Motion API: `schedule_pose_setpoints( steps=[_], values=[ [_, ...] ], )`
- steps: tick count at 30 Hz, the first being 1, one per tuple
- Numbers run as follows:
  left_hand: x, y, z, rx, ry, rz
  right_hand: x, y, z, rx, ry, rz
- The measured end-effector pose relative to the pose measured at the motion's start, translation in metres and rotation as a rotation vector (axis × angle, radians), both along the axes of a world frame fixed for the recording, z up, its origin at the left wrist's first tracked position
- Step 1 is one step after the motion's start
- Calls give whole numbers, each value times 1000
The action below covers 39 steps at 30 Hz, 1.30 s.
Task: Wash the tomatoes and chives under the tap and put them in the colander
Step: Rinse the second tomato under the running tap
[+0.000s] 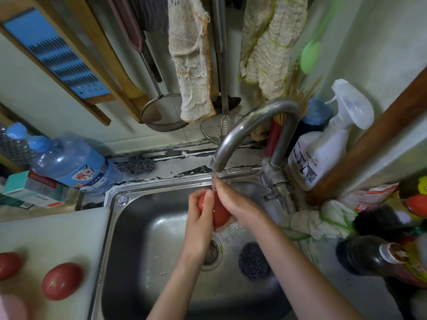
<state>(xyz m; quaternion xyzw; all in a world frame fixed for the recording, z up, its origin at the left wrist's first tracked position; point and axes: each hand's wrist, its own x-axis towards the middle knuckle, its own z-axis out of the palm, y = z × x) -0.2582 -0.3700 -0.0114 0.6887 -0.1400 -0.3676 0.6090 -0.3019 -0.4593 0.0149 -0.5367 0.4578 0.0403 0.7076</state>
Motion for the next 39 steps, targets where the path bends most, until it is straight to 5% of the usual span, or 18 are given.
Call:
schedule_pose_setpoints(
  steps=[4, 7, 9, 13, 21, 29, 35, 39],
  values=[
    [15, -11, -9, -54, 354, 129, -19, 13, -1, -96, -152, -54],
    [21, -16, -13, -111, 717, 253, -29, 33, -6, -473, -176, -70],
    [20, -18, -11, -127, 843, 281, -31, 45, -16, -760, -169, -29],
    [19, -24, -9, -139, 995, 234, -35, 46, -29, -947, -220, -127],
    [12, -34, 4, -144, 805, 113, -42, 37, -30, -924, -189, -283],
    [14, -24, 2, -125, 493, 154, -18, 25, -29, -326, -348, -333],
    [27, -7, 18, -70, 651, 14, -20, 34, -39, -852, -529, -71],
    [28, -7, 22, -14, 639, -46, -24, 32, -36, -943, -584, -29]
  ],
)
